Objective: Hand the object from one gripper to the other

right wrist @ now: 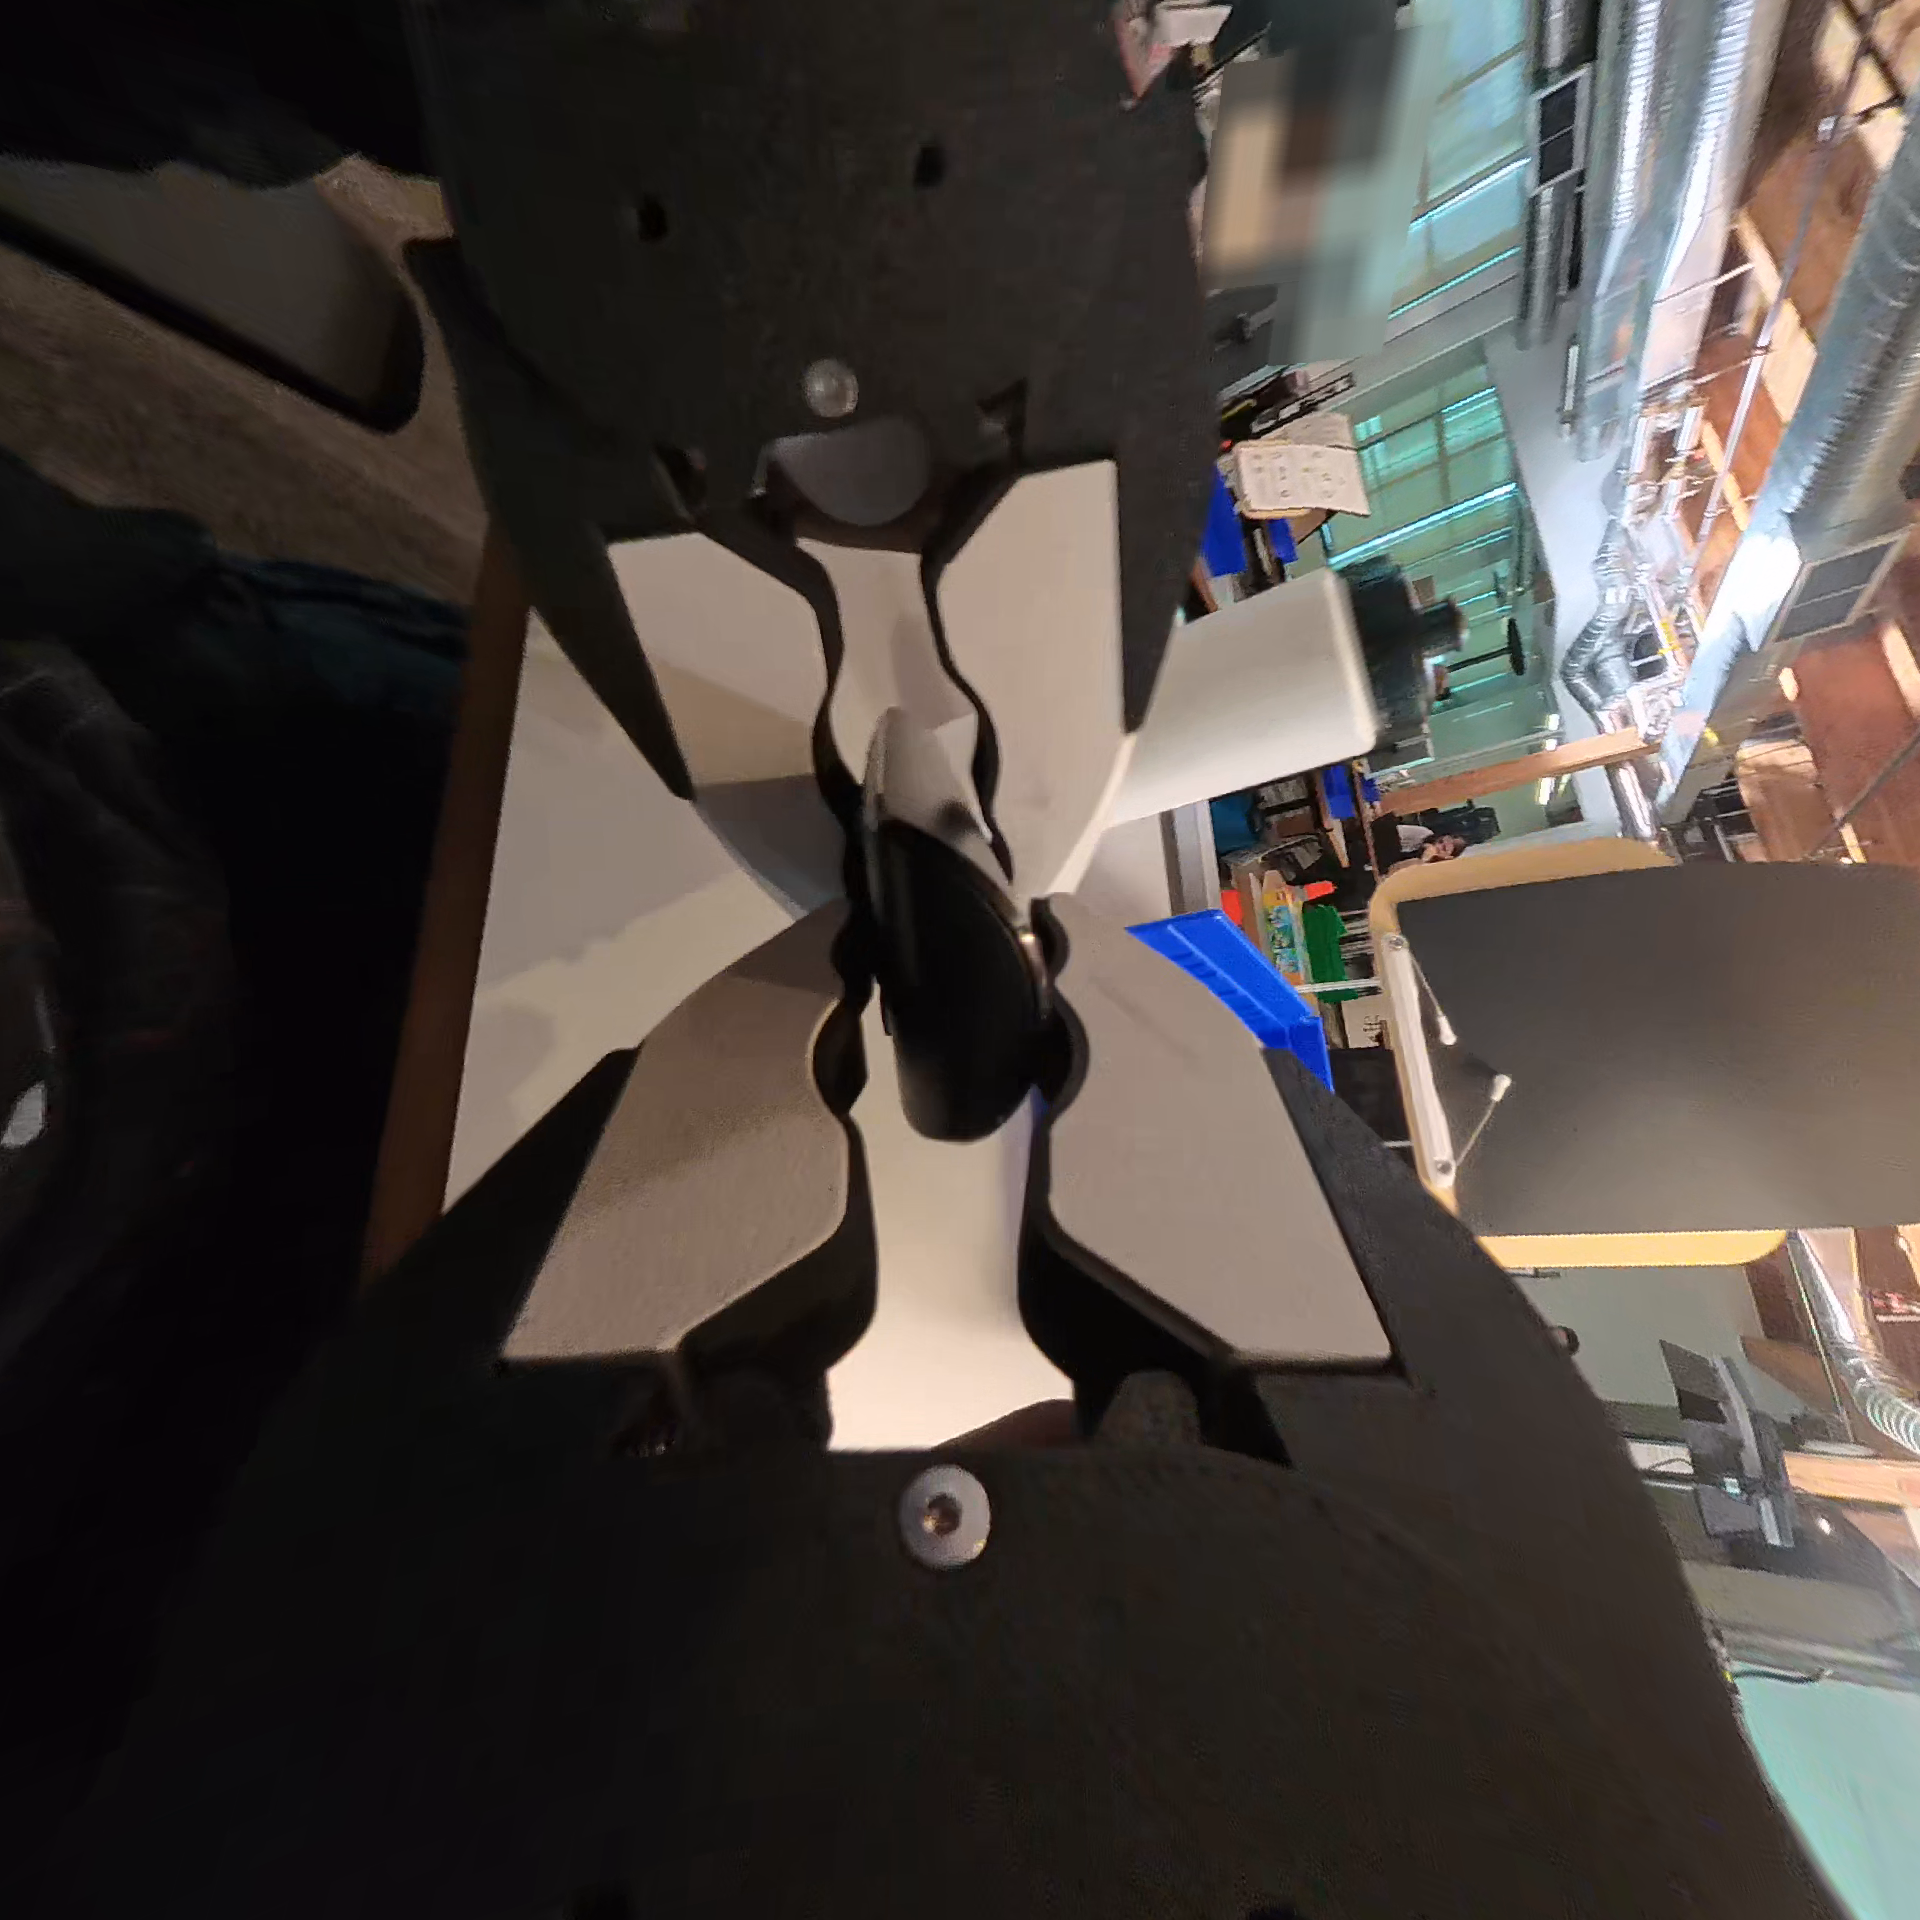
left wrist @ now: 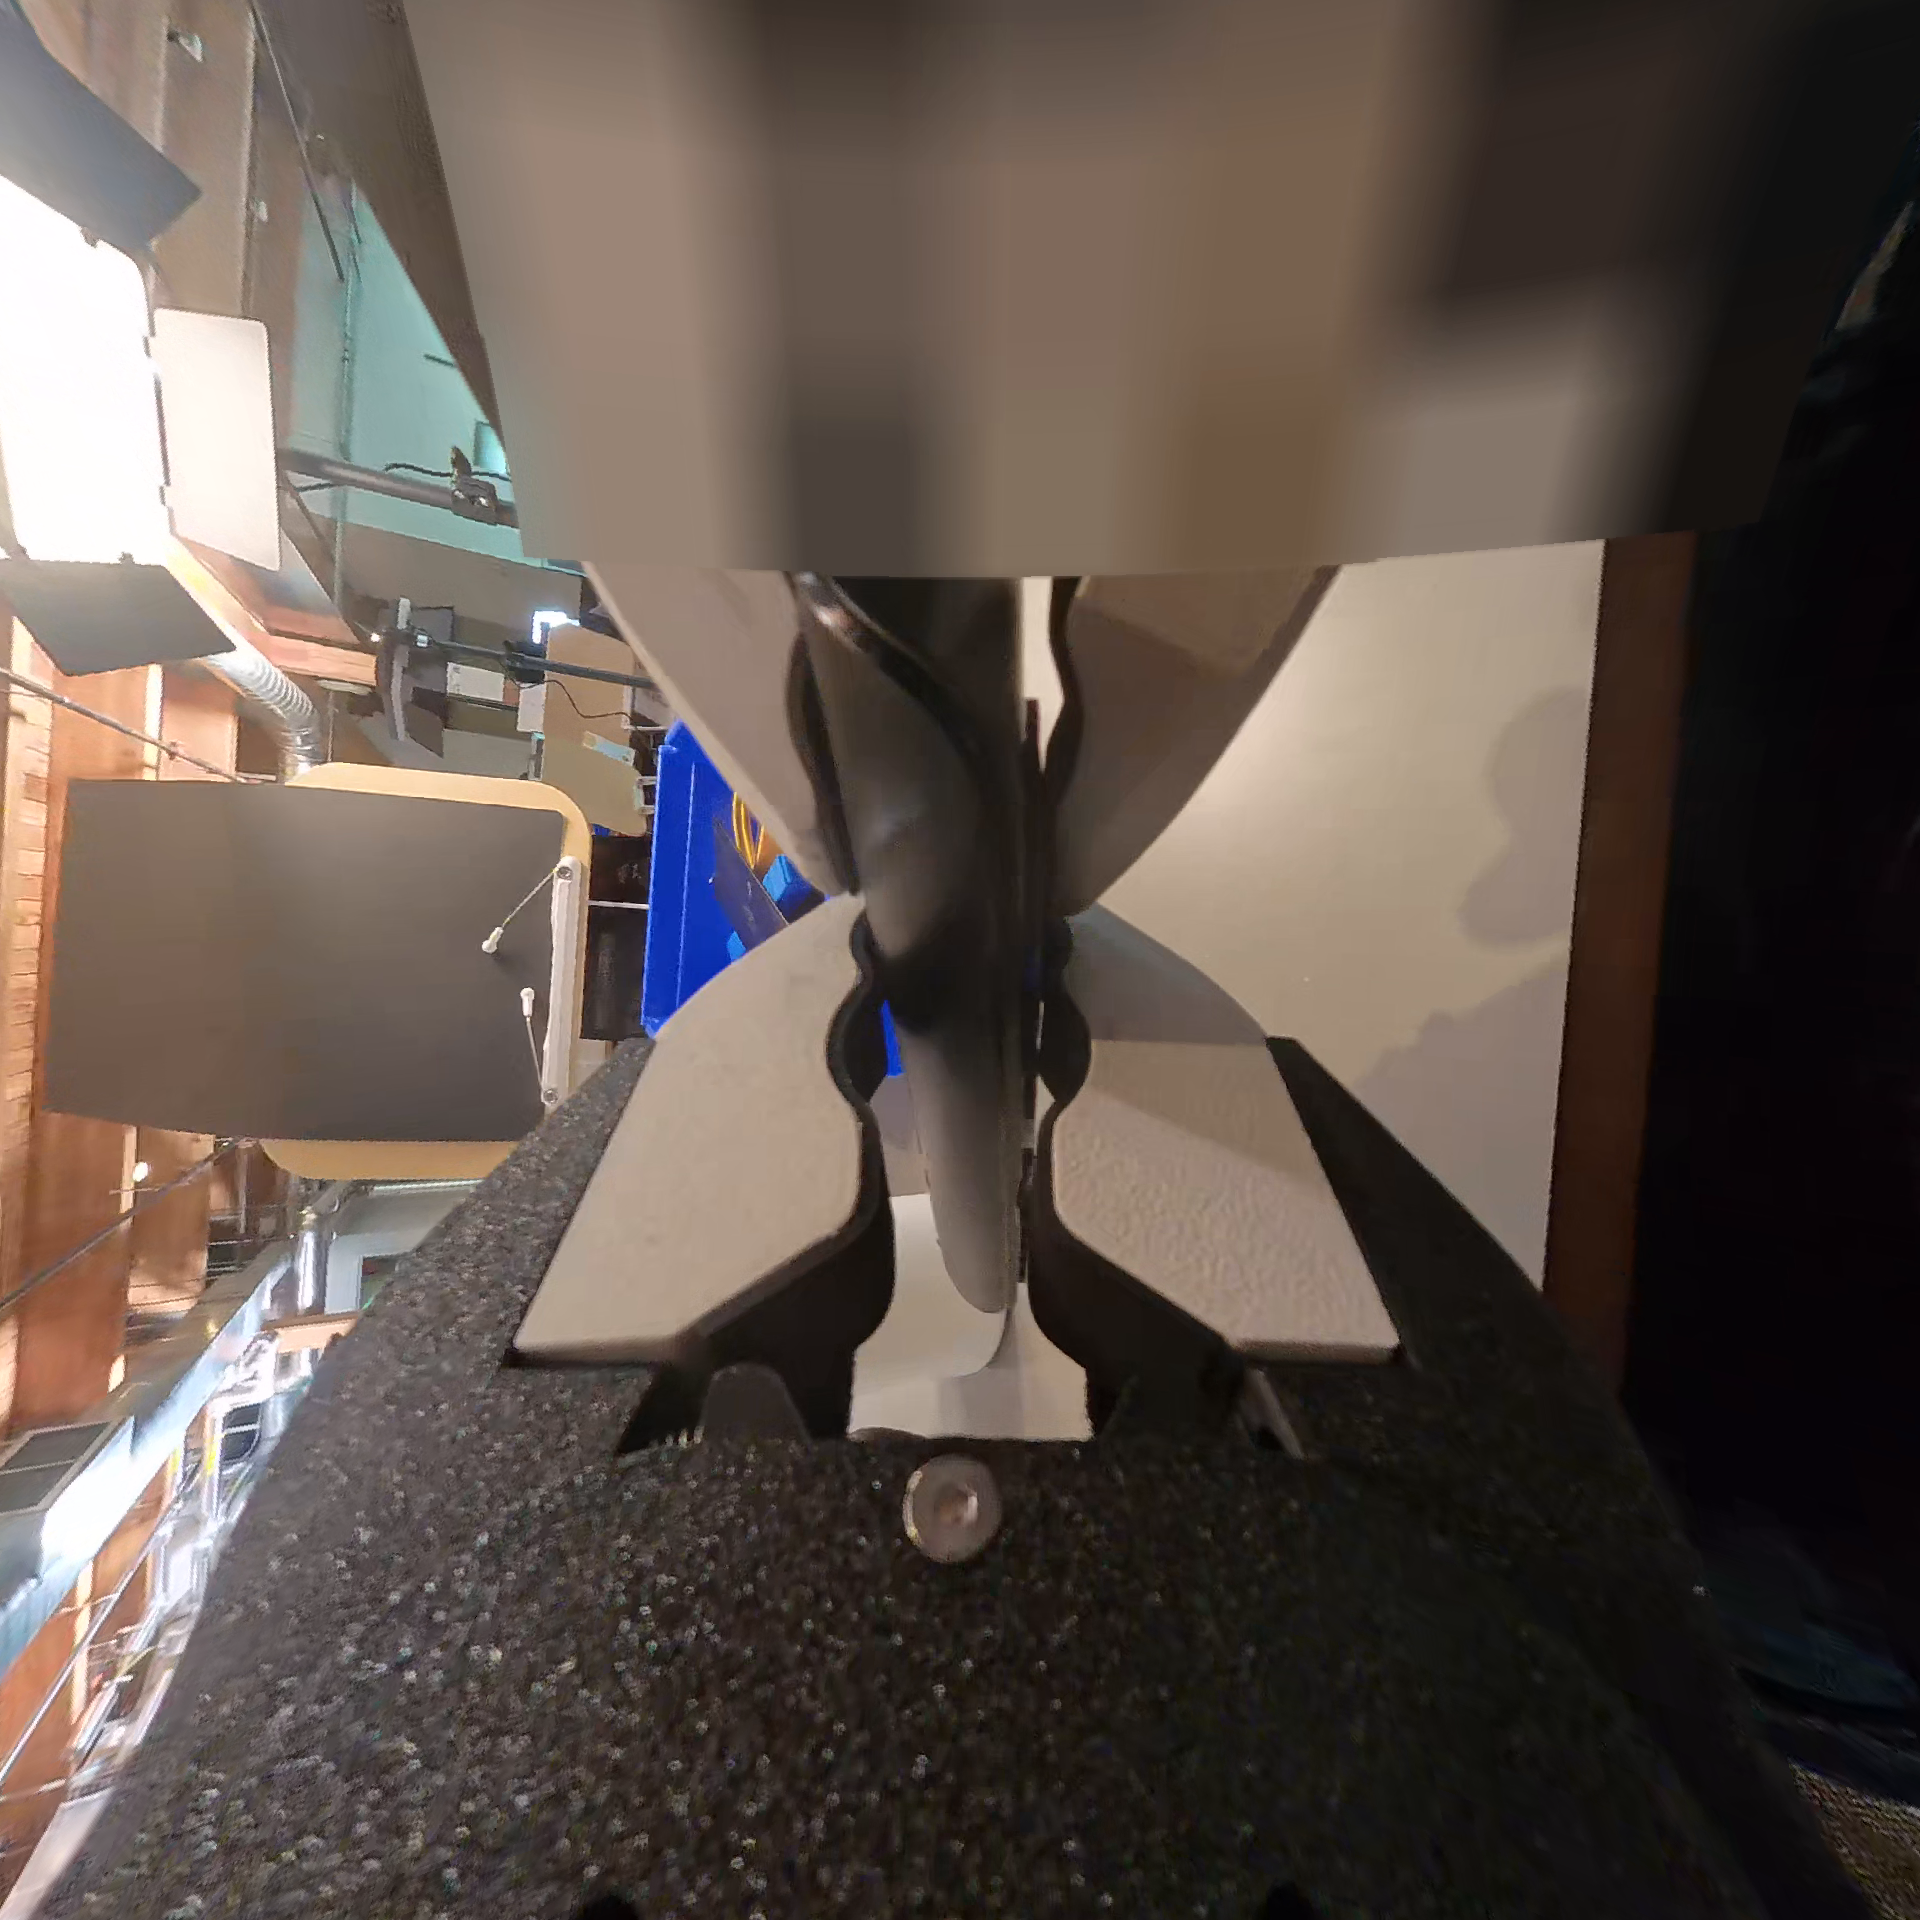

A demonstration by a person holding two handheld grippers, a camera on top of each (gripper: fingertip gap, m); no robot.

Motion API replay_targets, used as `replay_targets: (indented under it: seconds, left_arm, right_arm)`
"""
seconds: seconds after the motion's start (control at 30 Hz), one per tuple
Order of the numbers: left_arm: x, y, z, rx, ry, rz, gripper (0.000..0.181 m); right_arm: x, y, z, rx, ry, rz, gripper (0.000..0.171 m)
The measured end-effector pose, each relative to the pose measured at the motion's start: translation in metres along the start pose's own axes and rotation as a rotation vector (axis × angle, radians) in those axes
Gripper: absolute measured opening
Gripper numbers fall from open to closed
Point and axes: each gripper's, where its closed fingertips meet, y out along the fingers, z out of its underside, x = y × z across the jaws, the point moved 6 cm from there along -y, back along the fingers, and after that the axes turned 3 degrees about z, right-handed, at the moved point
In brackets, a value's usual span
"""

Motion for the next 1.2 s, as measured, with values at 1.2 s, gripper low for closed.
replay_targets:
  seconds: [1.2]
  left_arm:
    - [0.055, 0.018, 0.039, -1.290, -1.661, 0.279, 0.095]
  right_arm:
    - [-0.083, -0.060, 0.046, -0.909, 0.977, 0.023, 0.024]
